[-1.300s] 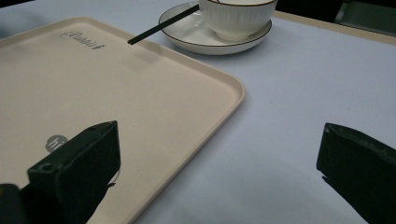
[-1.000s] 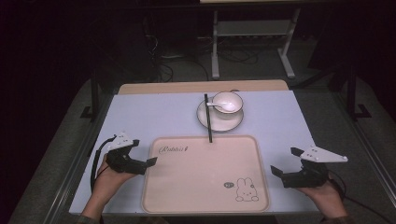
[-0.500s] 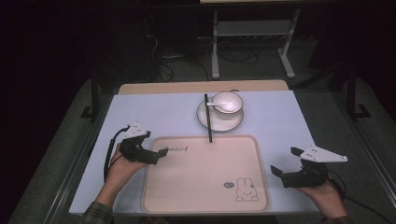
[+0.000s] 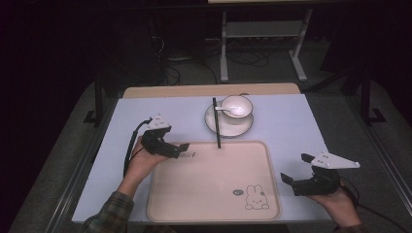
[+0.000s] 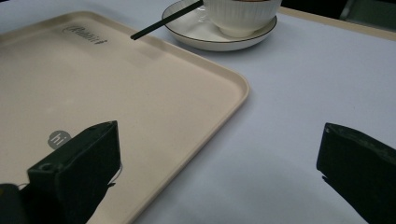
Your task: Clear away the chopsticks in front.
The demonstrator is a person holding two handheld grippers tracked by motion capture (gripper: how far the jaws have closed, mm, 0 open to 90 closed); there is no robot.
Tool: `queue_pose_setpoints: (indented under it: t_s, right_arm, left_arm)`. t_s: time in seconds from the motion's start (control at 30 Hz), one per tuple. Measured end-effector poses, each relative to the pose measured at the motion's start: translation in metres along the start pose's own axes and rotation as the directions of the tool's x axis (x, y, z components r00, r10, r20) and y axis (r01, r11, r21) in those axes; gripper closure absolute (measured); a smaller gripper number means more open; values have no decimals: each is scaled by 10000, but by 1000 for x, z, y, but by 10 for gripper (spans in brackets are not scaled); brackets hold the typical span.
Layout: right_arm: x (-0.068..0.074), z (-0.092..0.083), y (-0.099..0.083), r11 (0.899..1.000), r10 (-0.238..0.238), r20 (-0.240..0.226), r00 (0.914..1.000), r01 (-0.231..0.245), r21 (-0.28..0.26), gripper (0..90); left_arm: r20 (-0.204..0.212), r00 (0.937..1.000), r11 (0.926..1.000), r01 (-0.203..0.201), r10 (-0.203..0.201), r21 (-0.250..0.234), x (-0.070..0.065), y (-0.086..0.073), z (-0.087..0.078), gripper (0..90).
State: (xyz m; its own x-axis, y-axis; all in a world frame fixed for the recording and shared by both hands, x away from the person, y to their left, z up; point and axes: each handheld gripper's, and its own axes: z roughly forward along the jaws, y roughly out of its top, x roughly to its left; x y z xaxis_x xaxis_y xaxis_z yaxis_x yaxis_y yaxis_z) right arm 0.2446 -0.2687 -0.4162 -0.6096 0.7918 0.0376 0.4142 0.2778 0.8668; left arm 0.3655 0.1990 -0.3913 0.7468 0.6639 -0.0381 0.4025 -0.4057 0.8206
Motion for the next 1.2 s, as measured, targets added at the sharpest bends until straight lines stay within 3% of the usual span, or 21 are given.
queue_pose_setpoints:
  t_s: [0.47, 0.7, 0.73, 0.83, 0.87, 0.97, 1.2]
  right_arm:
    - [1, 1, 0, 10000, 1, -79, 10000, -1, -19, 0]
    - [0, 0, 0, 9999, 102, -121, 9999, -102, -74, 0]
    - [0, 0, 0, 9999, 118, -149, 9998, -119, -89, 0]
    - [-1, 0, 0, 9999, 106, -158, 9998, -108, -107, 0]
    - [-1, 0, 0, 9998, 135, -169, 9998, -137, -110, 0]
    - [-1, 0, 0, 9998, 143, -173, 9997, -145, -118, 0]
    - [-2, 0, -1, 9997, 177, -228, 9996, -181, -158, 0]
  left_arm:
    - [124, 9999, 9997, 80, -83, 245, 4, 33, 46, 11]
    - [174, 9998, 9988, 82, -90, 481, 0, 51, 76, 81]
    - [135, 9999, 9985, 90, -98, 540, -1, 54, 84, 134]
    - [112, 9999, 9976, 105, -113, 680, -3, 57, 93, 141]
    - [98, 9997, 9967, 225, -234, 785, -4, 59, 103, 148]
    - [55, 9994, 9950, 336, -342, 937, -4, 61, 112, 178]
    - [-153, 9989, 9842, 473, -453, 1705, -7, 63, 141, 303]
